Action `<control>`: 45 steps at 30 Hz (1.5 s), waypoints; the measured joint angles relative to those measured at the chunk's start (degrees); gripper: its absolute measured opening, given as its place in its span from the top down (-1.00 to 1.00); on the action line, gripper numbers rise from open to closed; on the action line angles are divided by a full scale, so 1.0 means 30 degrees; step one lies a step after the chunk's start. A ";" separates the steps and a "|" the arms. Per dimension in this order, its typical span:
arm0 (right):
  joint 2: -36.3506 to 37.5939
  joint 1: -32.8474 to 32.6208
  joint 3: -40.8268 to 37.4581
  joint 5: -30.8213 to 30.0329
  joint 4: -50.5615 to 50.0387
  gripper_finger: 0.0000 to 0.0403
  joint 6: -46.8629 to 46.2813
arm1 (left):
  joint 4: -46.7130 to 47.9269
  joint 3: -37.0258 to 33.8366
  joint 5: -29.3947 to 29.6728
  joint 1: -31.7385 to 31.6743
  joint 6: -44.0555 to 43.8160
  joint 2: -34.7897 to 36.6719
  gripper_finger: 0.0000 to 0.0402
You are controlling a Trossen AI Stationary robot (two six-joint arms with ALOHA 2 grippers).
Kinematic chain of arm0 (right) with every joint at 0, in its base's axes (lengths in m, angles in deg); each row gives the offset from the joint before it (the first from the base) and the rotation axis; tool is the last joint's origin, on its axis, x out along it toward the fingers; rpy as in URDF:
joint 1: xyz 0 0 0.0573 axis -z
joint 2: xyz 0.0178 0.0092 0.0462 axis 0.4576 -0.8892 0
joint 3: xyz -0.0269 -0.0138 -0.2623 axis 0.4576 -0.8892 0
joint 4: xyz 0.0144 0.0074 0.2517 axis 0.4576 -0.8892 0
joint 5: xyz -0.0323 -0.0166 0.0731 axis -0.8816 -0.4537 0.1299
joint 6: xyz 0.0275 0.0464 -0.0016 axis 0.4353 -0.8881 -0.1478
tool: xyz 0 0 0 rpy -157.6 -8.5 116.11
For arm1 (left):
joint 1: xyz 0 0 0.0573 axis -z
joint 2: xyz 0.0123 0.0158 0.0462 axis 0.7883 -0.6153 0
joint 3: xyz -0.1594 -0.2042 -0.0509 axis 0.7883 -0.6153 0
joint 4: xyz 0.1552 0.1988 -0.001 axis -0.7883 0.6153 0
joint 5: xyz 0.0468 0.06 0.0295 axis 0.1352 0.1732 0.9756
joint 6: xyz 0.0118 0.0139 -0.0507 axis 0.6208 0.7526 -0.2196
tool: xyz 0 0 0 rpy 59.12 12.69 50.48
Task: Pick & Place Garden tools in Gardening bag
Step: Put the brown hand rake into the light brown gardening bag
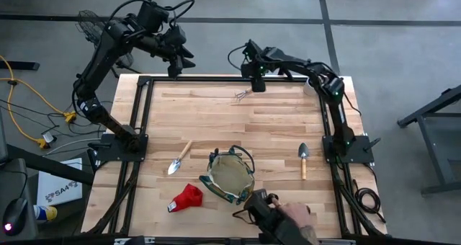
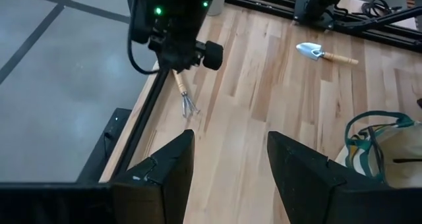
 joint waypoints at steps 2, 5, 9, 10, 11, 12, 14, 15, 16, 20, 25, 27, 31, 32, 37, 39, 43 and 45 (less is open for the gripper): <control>-0.0346 -0.0075 0.0000 0.0109 -0.0296 0.09 0.0662 | 0.0074 0.0000 0.0012 0.0000 -0.0013 0.0000 0.07; -0.0712 -0.0068 -0.0007 0.0484 -0.0536 0.09 0.1355 | 0.0067 0.0000 0.0012 0.0000 -0.0025 0.0000 0.07; -0.1004 -0.0024 -0.0007 0.1208 -0.0495 0.09 0.1569 | 0.0067 0.0000 0.0007 0.0000 -0.0095 0.0000 0.07; -0.1069 -0.0024 -0.0007 0.1241 -0.0510 0.09 0.1574 | 0.0067 0.0000 0.0010 0.0000 -0.0102 0.0000 0.07; -0.1160 -0.0024 -0.0007 0.1374 -0.0600 0.09 0.1578 | 0.0067 0.0000 0.0015 0.0000 -0.0110 0.0000 0.07; -0.1228 -0.0017 -0.0007 0.1618 -0.0675 0.09 0.1581 | 0.0067 0.0000 0.0022 0.0000 -0.0110 0.0000 0.07; -0.1362 -0.0024 -0.0007 0.1729 -0.0692 0.09 0.1600 | 0.0067 0.0000 0.0036 0.0000 -0.0110 0.0000 0.07; -0.1409 -0.0024 -0.0007 0.1742 -0.0768 0.09 0.1634 | 0.0063 0.0000 0.0033 0.0000 -0.0110 0.0000 0.07; -0.1471 -0.0023 -0.0007 0.1860 -0.0851 0.09 0.1640 | 0.0059 0.0000 0.0036 0.0000 -0.0110 0.0000 0.07; -0.1773 -0.0010 -0.0007 0.2255 -0.0909 0.09 0.1737 | 0.0067 0.0000 0.0044 0.0000 -0.0110 0.0000 0.07; -0.2363 -0.0009 0.0007 0.2674 -0.1062 0.09 0.1705 | 0.0067 0.0000 0.0057 0.0000 -0.0115 0.0000 0.07; -0.2363 0.0046 -0.0047 0.2970 -0.1282 0.09 0.1702 | 0.0067 0.0000 0.0099 0.0000 -0.0110 0.0000 0.07; -0.2367 0.0121 -0.0095 0.3118 -0.1722 0.15 0.1687 | 0.0067 0.0000 0.0117 0.0000 -0.0110 -0.0007 0.07; -0.2368 0.0138 -0.0095 0.3089 -0.1953 0.19 0.1636 | 0.0067 0.0000 0.0117 0.0000 -0.0110 -0.0007 0.07; -0.2370 0.0226 -0.0095 0.3059 -0.2677 0.52 0.0432 | 0.0074 0.0000 0.0109 0.0000 -0.0115 -0.0007 0.07; -0.2370 0.0165 -0.0095 0.2695 -0.2862 0.66 -0.0067 | 0.0121 0.0000 0.0112 0.0000 -0.0117 -0.0007 0.07; -0.2370 -0.0106 -0.0072 0.1848 -0.3102 0.74 -0.1828 | 0.0354 0.0000 0.0109 0.0000 -0.0124 -0.0007 0.07; -0.2340 -0.0293 -0.0066 0.1665 -0.3395 0.74 -0.3556 | 0.0454 0.0000 0.0109 0.0000 -0.0180 -0.0007 0.07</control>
